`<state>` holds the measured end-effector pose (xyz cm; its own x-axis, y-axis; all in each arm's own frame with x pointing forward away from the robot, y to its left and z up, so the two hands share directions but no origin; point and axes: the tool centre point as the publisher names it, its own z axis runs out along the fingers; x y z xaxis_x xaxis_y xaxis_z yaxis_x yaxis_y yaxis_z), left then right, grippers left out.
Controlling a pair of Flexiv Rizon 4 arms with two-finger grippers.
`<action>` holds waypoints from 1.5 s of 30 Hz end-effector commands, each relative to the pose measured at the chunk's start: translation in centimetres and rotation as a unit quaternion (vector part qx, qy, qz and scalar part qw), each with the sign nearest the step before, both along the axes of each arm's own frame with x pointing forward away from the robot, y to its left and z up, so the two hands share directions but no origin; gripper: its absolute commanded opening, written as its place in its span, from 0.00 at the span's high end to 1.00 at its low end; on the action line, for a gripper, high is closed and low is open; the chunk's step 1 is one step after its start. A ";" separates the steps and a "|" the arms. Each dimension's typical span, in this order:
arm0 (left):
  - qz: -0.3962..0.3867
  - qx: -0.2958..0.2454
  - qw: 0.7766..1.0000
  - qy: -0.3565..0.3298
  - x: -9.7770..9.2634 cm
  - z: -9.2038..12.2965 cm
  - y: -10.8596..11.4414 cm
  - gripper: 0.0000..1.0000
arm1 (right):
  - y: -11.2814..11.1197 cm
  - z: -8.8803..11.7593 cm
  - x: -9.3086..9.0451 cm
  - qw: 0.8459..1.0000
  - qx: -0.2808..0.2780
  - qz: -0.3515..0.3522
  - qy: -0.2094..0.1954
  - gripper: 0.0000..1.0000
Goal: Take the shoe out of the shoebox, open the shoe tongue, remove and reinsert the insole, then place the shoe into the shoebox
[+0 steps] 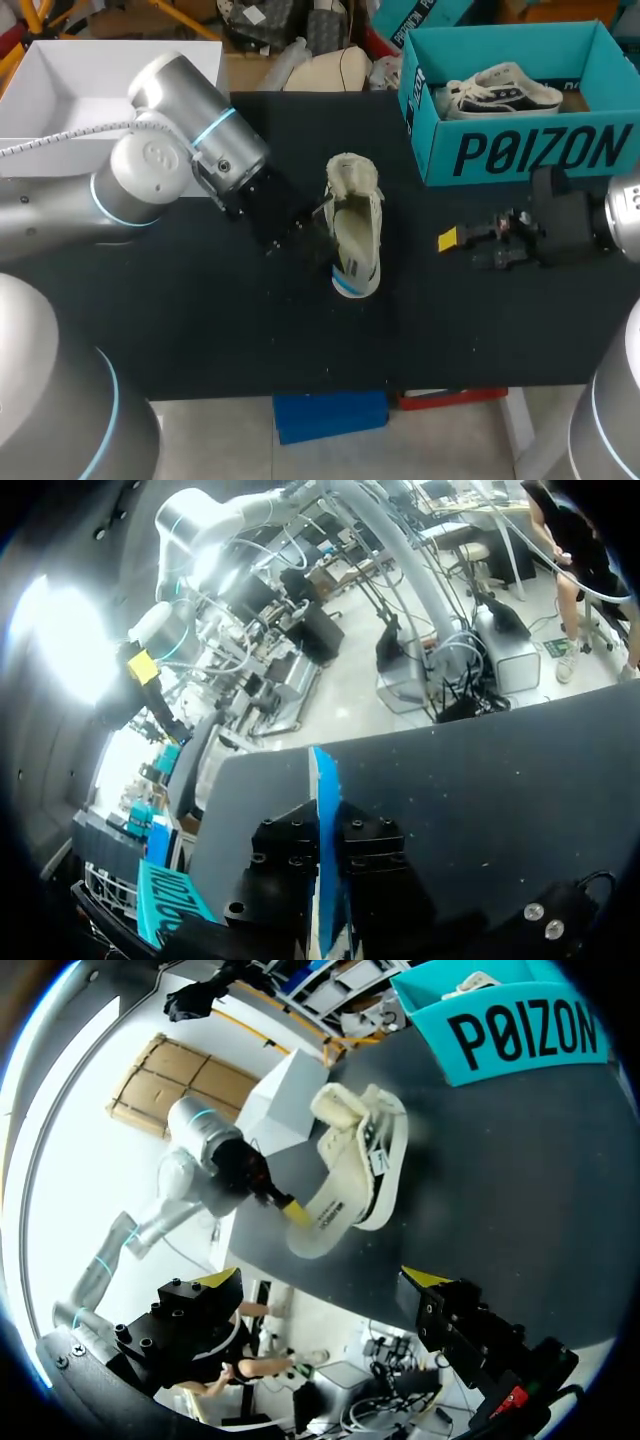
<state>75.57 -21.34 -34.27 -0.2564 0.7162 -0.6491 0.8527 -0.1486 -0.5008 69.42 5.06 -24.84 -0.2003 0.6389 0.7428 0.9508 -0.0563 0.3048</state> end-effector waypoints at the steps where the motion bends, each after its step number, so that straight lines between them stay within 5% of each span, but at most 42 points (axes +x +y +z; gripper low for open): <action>1: -0.003 -0.002 1.000 0.004 1.4 -1.0 -0.6 1.00 | 0.0 0.0 0.0 1.000 -0.001 0.000 0.001 0.00; 18: 0.033 0.012 0.998 -0.048 7.3 -3.4 -1.7 1.00 | 0.0 0.0 0.0 1.000 -0.001 0.000 0.001 0.00; 41: -0.017 0.153 0.980 -0.127 6.7 -5.2 -1.8 1.00 | 0.0 0.0 0.0 1.000 -0.001 0.000 0.001 0.00; 42: -0.017 0.160 0.979 -0.128 6.8 -5.1 -1.6 0.61 | 0.0 0.0 0.0 1.000 -0.001 0.000 0.001 0.00; 43: -0.014 0.161 0.978 -0.132 6.8 -4.8 -1.5 0.00 | 0.0 0.0 0.0 1.000 -0.001 0.000 0.001 0.00; 45: -0.007 0.154 0.979 -0.132 7.1 -3.8 -1.4 0.00 | 0.0 0.0 0.0 1.000 -0.001 0.000 0.001 0.00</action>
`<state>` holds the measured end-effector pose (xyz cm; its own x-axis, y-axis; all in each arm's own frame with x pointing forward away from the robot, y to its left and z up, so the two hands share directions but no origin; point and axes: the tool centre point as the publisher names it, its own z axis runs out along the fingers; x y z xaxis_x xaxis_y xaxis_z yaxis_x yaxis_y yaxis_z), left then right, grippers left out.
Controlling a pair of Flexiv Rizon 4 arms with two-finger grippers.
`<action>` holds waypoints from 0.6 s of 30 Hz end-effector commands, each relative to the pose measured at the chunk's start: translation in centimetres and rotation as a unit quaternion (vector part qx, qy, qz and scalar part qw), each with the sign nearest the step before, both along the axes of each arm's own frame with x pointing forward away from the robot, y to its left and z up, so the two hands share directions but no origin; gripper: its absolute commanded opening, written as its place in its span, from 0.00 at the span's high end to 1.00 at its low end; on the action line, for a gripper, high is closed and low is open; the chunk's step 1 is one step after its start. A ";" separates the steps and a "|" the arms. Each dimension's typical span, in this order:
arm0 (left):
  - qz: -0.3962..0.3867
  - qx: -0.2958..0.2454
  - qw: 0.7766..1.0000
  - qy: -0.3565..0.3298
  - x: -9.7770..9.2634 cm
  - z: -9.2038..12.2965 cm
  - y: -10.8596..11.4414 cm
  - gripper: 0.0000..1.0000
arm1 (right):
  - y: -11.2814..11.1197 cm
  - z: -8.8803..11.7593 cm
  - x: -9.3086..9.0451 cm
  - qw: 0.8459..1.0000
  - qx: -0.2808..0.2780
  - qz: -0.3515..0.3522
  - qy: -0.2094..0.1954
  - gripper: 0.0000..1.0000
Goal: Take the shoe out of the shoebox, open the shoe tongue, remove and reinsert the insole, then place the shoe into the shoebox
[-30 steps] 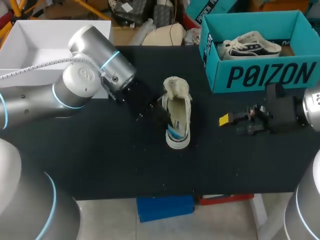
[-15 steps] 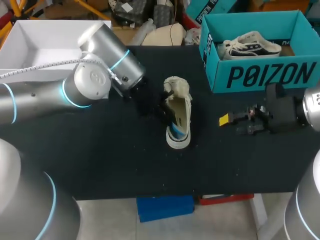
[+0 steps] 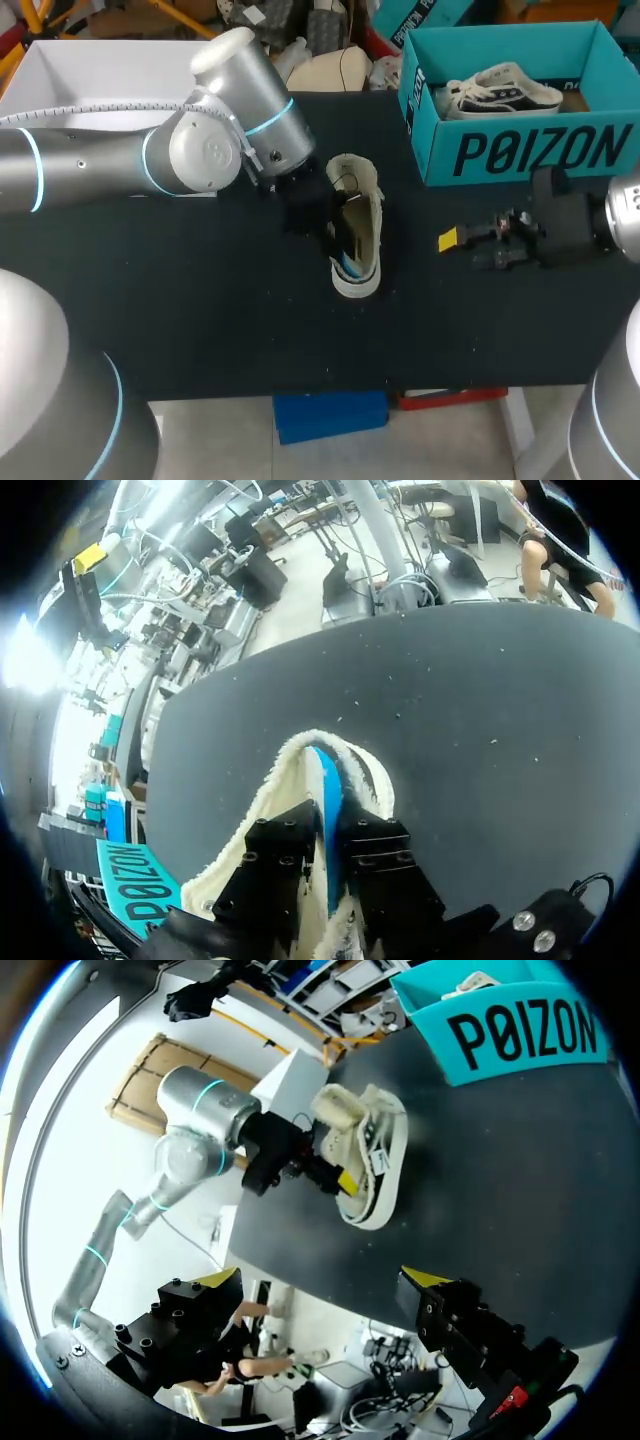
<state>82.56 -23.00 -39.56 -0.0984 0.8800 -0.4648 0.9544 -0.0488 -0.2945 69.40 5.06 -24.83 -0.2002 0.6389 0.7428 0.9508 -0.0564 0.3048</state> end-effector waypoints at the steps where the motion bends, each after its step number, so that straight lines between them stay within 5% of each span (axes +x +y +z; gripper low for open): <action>1: 0.003 0.008 1.000 -0.004 0.1 2.1 0.2 0.00 | 0.0 0.0 0.1 1.000 -0.001 0.000 0.001 0.00; 11: 0.001 -0.034 0.999 0.030 -0.4 6.7 -1.6 0.04 | 0.0 0.0 0.1 1.000 -0.001 0.000 0.001 0.00; 14: -0.022 0.028 0.999 0.000 -0.8 6.4 -1.9 1.00 | 0.0 0.0 0.1 1.000 -0.001 0.000 0.001 0.00; 18: -0.024 0.107 0.993 -0.047 -0.7 5.7 -1.6 1.00 | 0.0 0.0 0.1 1.000 -0.001 0.000 0.001 0.00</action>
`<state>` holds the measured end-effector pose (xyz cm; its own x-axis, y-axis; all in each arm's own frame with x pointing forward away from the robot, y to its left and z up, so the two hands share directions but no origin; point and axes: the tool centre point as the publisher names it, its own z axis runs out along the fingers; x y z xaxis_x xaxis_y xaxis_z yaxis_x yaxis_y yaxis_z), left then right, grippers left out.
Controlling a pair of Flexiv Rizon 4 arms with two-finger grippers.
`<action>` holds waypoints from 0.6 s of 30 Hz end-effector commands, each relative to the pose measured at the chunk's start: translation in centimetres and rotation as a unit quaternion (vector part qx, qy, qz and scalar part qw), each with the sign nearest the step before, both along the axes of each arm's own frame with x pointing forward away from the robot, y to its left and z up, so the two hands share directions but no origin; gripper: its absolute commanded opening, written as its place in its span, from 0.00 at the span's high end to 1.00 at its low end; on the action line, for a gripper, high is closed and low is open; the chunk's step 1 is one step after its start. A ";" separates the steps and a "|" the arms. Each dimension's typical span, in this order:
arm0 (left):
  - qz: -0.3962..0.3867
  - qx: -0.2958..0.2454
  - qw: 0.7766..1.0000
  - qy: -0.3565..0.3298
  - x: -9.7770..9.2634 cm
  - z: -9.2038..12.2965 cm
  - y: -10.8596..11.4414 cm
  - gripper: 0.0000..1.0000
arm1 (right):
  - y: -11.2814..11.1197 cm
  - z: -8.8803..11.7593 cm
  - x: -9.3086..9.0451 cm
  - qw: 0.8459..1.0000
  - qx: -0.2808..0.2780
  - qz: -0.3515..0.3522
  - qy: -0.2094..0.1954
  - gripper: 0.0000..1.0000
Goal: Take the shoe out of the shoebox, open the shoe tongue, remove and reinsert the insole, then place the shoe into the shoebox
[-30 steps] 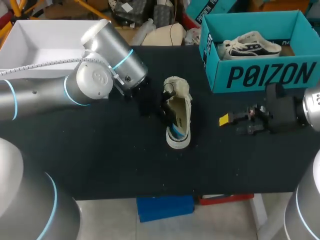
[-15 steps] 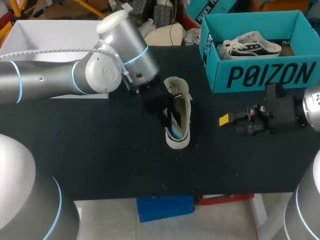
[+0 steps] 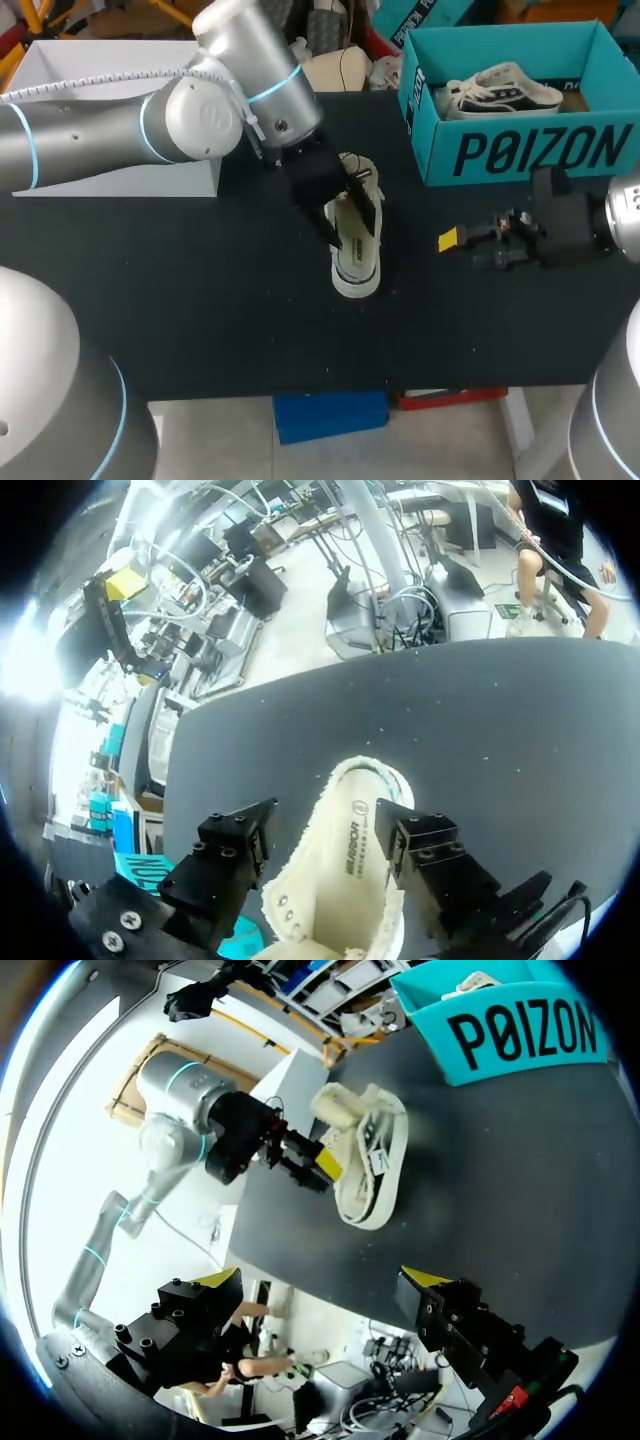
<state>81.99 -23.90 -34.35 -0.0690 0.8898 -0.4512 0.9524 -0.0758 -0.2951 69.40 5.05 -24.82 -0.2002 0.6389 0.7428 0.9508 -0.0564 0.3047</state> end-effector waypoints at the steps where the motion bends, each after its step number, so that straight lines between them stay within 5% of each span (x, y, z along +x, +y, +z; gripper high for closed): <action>1: -0.007 0.111 0.993 -0.050 -0.2 0.2 -0.6 1.00 | 0.0 0.0 0.1 1.000 -0.001 0.000 0.001 0.00; 8: -0.031 0.183 0.979 -0.090 0.0 -1.6 0.5 1.00 | 0.0 0.0 0.1 1.000 -0.001 0.000 0.001 0.00; 18: -0.017 0.168 0.980 -0.104 0.1 -4.6 0.9 1.00 | 0.0 0.0 0.1 1.000 -0.001 0.000 0.001 0.00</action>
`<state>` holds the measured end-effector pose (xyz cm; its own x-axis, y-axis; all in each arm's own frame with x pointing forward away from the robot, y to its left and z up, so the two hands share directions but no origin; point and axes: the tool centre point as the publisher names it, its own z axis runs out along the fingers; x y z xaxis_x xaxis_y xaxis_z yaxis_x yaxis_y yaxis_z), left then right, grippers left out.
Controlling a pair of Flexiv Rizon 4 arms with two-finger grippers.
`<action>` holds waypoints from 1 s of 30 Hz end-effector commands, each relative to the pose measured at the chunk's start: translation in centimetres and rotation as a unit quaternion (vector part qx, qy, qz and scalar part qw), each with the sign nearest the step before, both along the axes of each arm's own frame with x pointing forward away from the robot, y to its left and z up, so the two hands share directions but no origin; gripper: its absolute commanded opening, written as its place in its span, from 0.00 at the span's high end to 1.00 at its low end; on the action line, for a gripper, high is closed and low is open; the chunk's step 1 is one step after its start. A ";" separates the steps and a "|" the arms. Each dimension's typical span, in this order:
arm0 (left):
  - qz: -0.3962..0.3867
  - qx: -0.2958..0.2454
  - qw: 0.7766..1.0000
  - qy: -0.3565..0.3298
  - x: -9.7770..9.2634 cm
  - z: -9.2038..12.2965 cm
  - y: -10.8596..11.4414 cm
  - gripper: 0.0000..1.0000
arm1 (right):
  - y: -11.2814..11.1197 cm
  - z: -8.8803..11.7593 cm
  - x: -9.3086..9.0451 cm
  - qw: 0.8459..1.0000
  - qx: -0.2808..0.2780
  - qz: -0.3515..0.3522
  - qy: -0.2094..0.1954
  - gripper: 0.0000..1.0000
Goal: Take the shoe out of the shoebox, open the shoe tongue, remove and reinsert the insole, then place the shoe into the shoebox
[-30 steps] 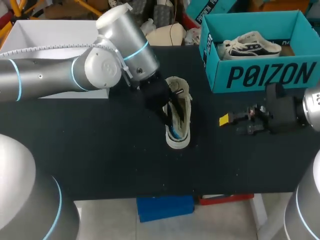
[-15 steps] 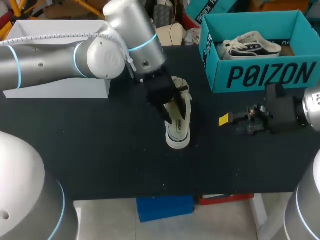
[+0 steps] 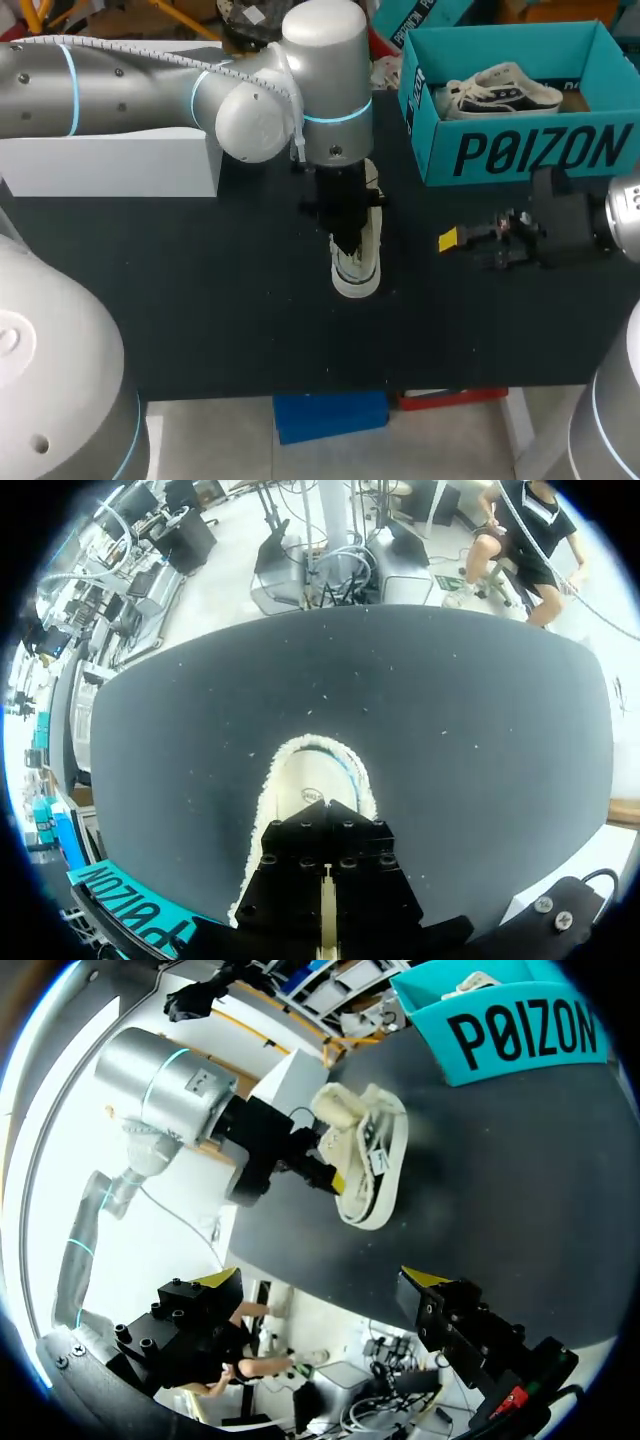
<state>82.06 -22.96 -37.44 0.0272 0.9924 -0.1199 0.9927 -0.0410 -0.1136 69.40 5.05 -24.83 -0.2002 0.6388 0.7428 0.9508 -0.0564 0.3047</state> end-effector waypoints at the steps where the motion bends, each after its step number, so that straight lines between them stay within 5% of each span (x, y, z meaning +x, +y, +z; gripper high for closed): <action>1: 0.001 -0.006 1.000 -0.001 0.0 -1.9 0.0 1.00 | 0.0 0.0 0.1 1.000 -0.001 0.000 0.001 0.00; 15: -0.004 0.007 1.000 0.022 -0.1 -5.1 -0.4 1.00 | 0.0 0.0 0.1 1.000 -0.001 0.000 0.001 0.00; 22: 0.005 -0.052 0.998 0.028 0.3 -0.6 0.2 1.00 | 0.0 0.0 0.1 1.000 -0.001 0.000 0.001 0.00; 30: 0.099 -0.212 0.970 0.066 3.2 7.0 0.6 1.00 | 0.0 0.0 0.1 1.000 -0.001 0.000 0.001 0.00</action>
<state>84.60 -24.70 -33.93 -0.1267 0.9324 -0.3384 0.9714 0.0476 -0.2326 69.40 5.05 -24.83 -0.2002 0.6388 0.7429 0.9508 -0.0565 0.3048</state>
